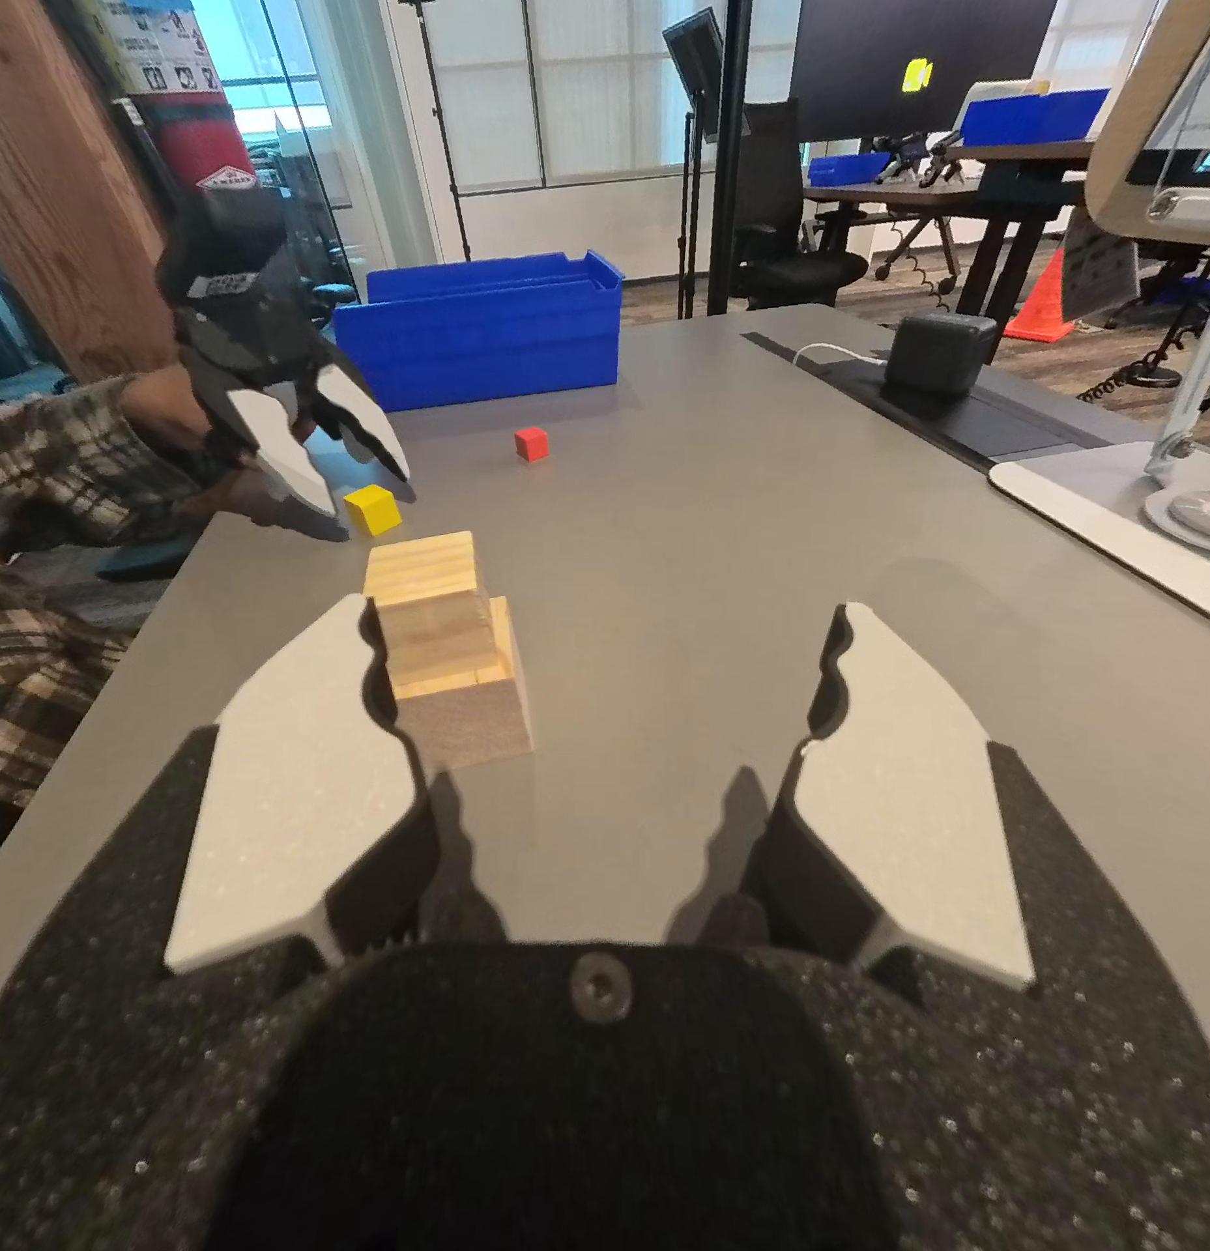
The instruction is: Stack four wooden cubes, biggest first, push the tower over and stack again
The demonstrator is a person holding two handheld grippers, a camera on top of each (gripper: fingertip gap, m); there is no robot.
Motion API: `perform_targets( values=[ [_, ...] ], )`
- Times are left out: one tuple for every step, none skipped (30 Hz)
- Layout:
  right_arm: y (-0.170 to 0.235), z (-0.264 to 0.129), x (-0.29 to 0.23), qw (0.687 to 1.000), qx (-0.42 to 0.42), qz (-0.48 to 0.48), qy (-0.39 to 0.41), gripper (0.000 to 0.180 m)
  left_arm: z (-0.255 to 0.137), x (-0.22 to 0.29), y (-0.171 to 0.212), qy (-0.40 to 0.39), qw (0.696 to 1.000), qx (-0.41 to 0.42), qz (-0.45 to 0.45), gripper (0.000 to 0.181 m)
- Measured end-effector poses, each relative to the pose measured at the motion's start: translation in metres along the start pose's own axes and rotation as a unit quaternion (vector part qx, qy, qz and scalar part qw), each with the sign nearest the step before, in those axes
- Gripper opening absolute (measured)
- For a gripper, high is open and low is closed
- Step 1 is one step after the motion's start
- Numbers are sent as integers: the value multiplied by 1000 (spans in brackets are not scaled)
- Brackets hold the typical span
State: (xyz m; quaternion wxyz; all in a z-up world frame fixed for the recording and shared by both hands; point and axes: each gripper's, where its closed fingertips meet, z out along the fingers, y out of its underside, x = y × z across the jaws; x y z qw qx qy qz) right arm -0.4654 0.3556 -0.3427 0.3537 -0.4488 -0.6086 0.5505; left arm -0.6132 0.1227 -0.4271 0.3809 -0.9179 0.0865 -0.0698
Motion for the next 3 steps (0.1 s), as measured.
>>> perform_targets(
  values=[
    [0,0,0,1000,1,0,0,120,1,0,1,-2,1000,-3,-2,57],
    [0,0,0,1000,1,0,0,120,3,0,2,-2,1000,-7,-3,57],
    [-1,0,0,1000,1,0,-1,120,5,0,4,-5,1000,-13,-4,57]
  ],
)
